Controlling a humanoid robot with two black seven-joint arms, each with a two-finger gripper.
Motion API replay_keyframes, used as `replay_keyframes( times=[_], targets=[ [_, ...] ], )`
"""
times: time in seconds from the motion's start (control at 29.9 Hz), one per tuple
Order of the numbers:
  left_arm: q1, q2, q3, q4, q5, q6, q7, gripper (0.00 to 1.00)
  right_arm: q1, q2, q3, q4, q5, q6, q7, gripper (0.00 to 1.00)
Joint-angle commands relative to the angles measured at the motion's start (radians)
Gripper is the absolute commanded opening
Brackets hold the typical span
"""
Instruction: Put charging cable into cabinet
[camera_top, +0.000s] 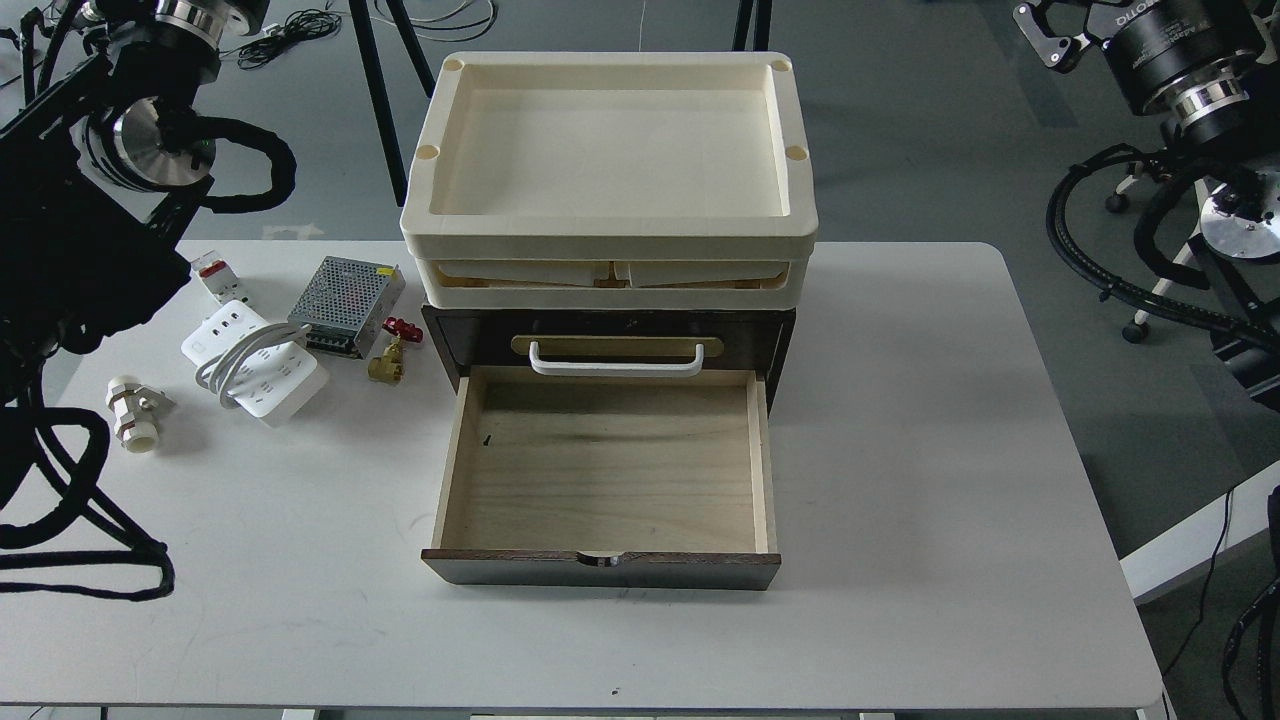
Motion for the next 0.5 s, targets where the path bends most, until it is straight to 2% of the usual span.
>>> replay_keyframes(
  times=[0.0,0.17,0.33,0.4,0.47],
  targets=[
    [0.001,-0.001,-0.002,0.000,0.000,0.000,0.002,1.00,0.000,0.001,0.000,0.000,0.000,0.000,0.000,0.99],
    [0.001,-0.002,-0.013,0.001,-0.008,0.000,0.000,1.00,0.002,-0.001,-0.003,0.000,-0.002,0.000,0.000,0.99],
    [0.034,-0.002,-0.080,0.026,-0.084,0.000,-0.003,1.00,0.006,-0.001,-0.003,0.002,-0.002,0.000,-0.001,0.99],
    [0.060,-0.002,-0.126,0.026,-0.109,0.000,-0.024,1.00,0.008,-0.001,-0.003,0.003,-0.002,0.000,-0.001,0.99],
    [0.076,-0.008,-0.169,0.026,-0.112,0.000,-0.076,1.00,0.005,-0.001,-0.003,0.006,-0.002,0.000,-0.001,0.99]
  ],
)
